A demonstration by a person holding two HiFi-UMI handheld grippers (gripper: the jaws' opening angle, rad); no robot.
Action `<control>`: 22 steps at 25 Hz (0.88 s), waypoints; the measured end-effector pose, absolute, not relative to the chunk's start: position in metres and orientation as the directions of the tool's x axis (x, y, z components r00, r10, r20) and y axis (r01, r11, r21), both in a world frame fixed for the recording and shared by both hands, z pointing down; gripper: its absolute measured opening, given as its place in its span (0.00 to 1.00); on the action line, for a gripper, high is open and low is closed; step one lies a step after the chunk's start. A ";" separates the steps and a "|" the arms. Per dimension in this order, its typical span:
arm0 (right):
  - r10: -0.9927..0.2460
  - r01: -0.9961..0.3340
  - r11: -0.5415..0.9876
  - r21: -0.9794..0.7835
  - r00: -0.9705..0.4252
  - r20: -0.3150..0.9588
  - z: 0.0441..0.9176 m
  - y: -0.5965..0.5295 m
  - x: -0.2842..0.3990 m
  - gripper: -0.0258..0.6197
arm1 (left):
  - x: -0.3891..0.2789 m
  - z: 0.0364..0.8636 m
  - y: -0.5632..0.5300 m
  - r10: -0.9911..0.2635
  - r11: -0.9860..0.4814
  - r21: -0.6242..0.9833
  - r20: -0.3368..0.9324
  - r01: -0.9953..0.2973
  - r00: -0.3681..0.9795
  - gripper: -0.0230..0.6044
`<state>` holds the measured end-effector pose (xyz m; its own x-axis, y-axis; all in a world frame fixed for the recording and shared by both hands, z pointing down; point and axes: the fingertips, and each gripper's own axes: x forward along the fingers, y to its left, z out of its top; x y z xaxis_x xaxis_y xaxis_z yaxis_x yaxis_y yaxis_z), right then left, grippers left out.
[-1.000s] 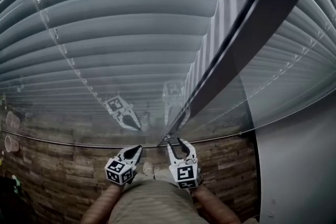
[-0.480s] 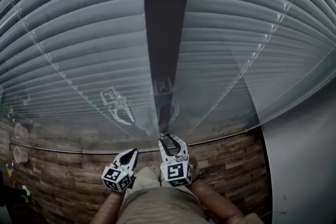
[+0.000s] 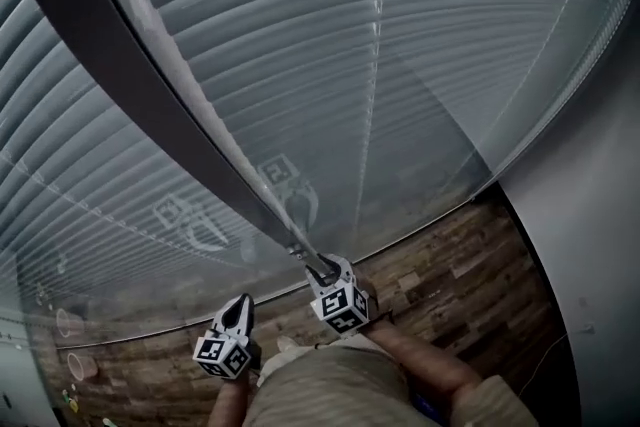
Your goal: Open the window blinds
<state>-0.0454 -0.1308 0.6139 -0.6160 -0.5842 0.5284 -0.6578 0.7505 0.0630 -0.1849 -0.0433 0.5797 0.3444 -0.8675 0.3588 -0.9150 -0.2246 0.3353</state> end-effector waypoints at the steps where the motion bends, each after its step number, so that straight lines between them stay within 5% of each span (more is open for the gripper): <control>1: -0.579 -0.661 0.748 0.056 -0.610 0.541 0.623 -0.132 -0.047 0.25 | -0.186 0.579 -0.046 -0.859 -0.239 0.331 0.365 -0.913 0.358 0.06; 16: -0.716 -0.787 0.610 0.092 -0.498 0.489 0.655 -0.144 -0.071 0.25 | -0.203 0.597 -0.034 -0.797 -0.342 0.321 0.399 -0.883 0.454 0.06; 22: -0.646 -0.805 0.524 -0.277 -0.588 0.487 0.670 -0.149 -0.069 0.24 | -0.208 0.610 -0.032 -0.789 -0.350 0.325 0.403 -0.879 0.463 0.06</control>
